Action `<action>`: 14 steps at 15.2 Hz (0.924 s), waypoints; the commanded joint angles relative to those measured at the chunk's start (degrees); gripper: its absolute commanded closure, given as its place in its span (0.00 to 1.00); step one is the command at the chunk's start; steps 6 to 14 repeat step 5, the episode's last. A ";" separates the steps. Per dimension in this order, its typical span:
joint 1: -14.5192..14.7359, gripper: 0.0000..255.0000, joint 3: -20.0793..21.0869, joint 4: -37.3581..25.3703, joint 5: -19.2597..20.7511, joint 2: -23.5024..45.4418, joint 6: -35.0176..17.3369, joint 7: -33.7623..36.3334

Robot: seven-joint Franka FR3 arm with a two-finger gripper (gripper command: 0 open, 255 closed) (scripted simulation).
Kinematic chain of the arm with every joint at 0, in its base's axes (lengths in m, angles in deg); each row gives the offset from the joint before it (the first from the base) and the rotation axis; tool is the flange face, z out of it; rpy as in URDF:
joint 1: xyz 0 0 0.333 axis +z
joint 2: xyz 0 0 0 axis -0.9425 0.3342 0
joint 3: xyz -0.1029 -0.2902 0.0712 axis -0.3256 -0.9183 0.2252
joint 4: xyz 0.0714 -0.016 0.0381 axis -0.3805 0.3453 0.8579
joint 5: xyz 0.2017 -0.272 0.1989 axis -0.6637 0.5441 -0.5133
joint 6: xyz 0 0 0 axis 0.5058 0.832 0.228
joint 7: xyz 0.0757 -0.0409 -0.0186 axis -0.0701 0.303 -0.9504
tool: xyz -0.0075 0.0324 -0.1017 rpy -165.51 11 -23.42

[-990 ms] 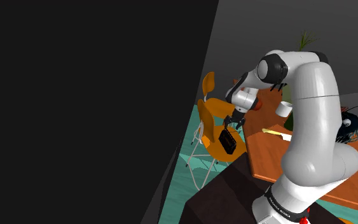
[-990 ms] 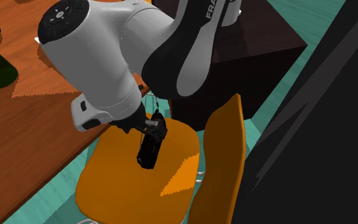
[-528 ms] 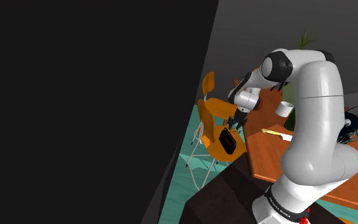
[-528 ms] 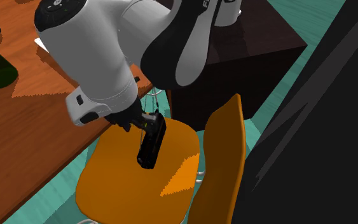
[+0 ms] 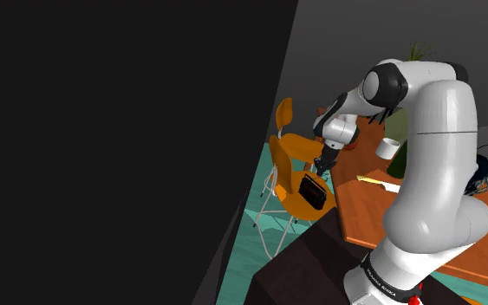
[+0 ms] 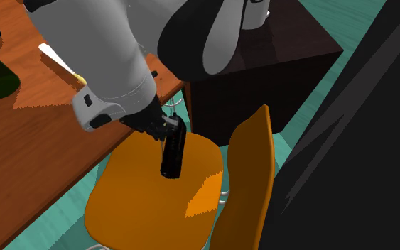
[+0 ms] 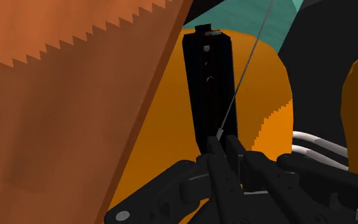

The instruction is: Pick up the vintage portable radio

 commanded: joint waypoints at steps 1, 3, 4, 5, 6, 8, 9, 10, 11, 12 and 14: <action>0.44 1.00 -0.55 0.28 0.73 -1.30 0.96 0.54; 0.85 1.00 -1.11 0.47 1.49 -2.58 1.97 1.10; 0.88 1.00 -1.15 0.50 1.55 -2.68 2.04 1.14; 0.88 1.00 -1.15 0.49 1.55 -2.68 2.05 1.14; 0.88 1.00 -1.15 0.49 1.55 -2.68 2.05 1.14; 0.88 1.00 -1.15 0.49 1.55 -2.68 2.05 1.14; 0.88 1.00 -1.15 0.49 1.55 -2.68 2.05 1.14; 0.88 1.00 -1.15 0.49 1.55 -2.68 2.05 1.14; 0.88 1.00 -1.15 0.49 1.55 -2.68 2.05 1.14; 0.88 1.00 -1.15 0.49 1.55 -2.68 2.05 1.14; 0.88 1.00 -1.15 0.49 1.55 -2.68 2.05 1.14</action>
